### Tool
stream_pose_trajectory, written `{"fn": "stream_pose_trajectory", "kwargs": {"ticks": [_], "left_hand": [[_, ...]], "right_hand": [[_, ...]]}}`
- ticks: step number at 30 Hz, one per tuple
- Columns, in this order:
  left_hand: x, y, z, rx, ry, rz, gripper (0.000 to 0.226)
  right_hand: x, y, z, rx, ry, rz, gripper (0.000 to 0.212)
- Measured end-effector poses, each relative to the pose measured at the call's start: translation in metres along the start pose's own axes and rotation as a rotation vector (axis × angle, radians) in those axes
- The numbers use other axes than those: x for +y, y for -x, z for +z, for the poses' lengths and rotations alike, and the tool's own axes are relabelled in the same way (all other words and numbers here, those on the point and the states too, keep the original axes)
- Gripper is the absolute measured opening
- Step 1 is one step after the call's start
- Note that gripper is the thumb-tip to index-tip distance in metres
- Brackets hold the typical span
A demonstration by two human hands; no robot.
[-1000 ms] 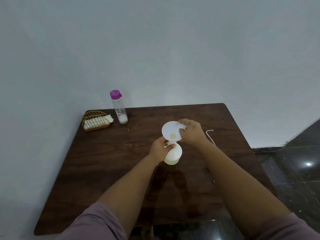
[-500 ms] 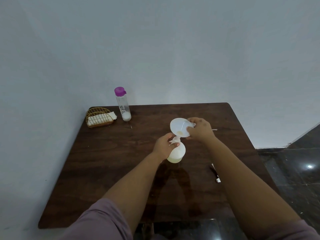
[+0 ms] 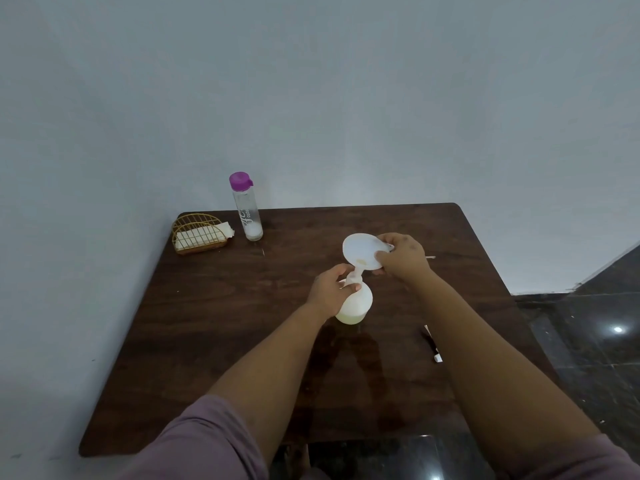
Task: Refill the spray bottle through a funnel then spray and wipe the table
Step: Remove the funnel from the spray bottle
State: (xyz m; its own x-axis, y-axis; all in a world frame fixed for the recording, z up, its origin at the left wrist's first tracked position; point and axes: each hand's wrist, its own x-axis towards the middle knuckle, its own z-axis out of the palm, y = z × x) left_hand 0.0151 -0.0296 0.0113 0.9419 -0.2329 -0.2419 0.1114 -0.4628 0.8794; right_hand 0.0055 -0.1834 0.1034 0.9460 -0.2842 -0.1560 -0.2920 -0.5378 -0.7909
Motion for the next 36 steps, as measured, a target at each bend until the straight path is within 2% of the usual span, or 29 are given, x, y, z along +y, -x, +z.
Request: {"fn": "stream_pose_trajectory", "kwargs": {"ticks": [11,20,27,36], "left_hand": [[0.004,0.001,0.0,-0.001,-0.013,-0.006,0.04],[0.003,-0.001,0.001,0.01,0.025,-0.026,0.048],[0.004,0.0,0.001,0.0,0.02,-0.044,0.05],[0.003,0.0,0.002,0.018,0.08,-0.069,0.051]], "right_hand": [[-0.001,0.001,0.0,0.015,0.047,-0.057,0.039],[-0.003,0.004,0.004,-0.01,0.153,-0.116,0.038],[-0.002,0.004,0.001,-0.001,0.143,-0.084,0.039],[-0.007,0.011,0.006,-0.011,0.156,-0.169,0.037]]}}
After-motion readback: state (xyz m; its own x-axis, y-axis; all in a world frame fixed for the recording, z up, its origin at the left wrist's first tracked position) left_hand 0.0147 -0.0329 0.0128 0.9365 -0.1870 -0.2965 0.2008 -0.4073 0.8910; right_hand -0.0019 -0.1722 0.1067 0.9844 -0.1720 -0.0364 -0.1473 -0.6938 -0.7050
